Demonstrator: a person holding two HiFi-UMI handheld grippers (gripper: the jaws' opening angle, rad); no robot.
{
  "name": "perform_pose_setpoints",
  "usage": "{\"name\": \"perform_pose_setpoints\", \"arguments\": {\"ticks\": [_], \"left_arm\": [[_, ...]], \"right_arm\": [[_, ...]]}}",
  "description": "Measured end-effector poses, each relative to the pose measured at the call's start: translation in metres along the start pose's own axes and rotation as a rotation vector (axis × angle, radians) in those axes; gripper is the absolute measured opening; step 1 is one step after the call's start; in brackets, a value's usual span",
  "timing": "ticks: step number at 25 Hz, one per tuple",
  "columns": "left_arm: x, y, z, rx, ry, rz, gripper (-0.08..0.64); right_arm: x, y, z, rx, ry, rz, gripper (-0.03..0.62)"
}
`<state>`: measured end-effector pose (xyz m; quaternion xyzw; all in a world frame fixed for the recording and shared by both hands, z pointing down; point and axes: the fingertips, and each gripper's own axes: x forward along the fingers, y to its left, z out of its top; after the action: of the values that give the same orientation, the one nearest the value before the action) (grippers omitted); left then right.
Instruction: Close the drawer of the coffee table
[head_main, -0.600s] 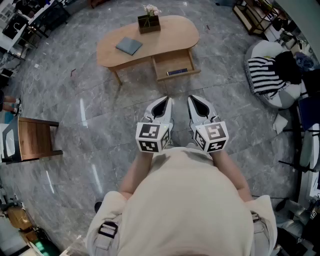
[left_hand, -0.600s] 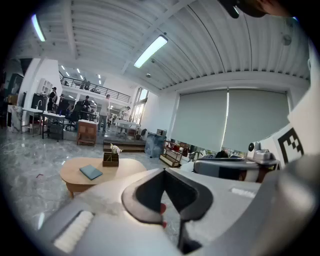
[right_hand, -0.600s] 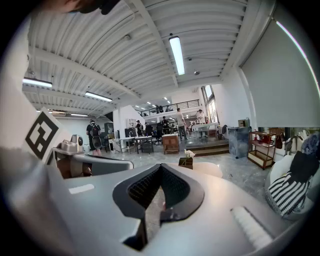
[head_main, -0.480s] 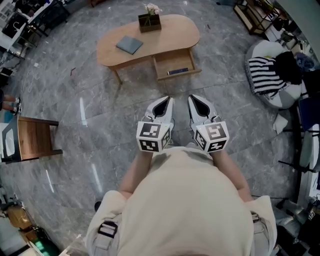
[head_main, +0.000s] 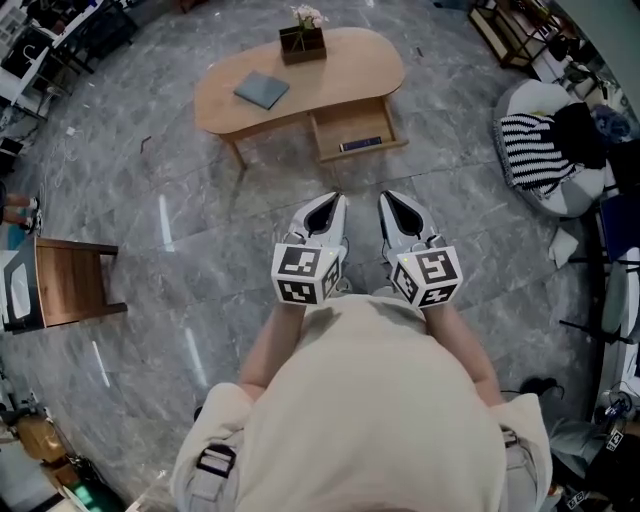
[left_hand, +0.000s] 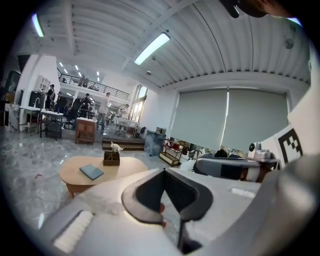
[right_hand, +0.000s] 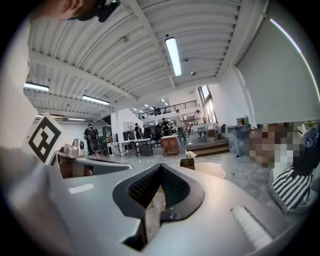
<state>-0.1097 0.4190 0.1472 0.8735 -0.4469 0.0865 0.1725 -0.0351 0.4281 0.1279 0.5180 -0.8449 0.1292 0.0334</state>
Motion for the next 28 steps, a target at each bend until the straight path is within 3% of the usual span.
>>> {"name": "perform_pose_setpoints", "arguments": {"ticks": [6, 14, 18, 28], "left_arm": [[0.0, 0.02, 0.0, 0.01, -0.006, 0.015, 0.002], [0.011, 0.032, -0.011, -0.062, 0.01, -0.027, 0.0], [0.018, 0.042, -0.01, -0.081, 0.016, -0.007, 0.0], [0.066, 0.068, 0.0, -0.114, 0.002, 0.029, 0.001]], "right_arm": [[0.013, 0.008, -0.002, 0.006, 0.014, -0.018, -0.002], [0.024, 0.012, -0.011, 0.008, 0.06, -0.01, -0.002], [0.034, 0.008, -0.006, 0.012, 0.06, -0.006, -0.002], [0.078, -0.033, 0.003, 0.014, 0.038, 0.026, -0.002]]}}
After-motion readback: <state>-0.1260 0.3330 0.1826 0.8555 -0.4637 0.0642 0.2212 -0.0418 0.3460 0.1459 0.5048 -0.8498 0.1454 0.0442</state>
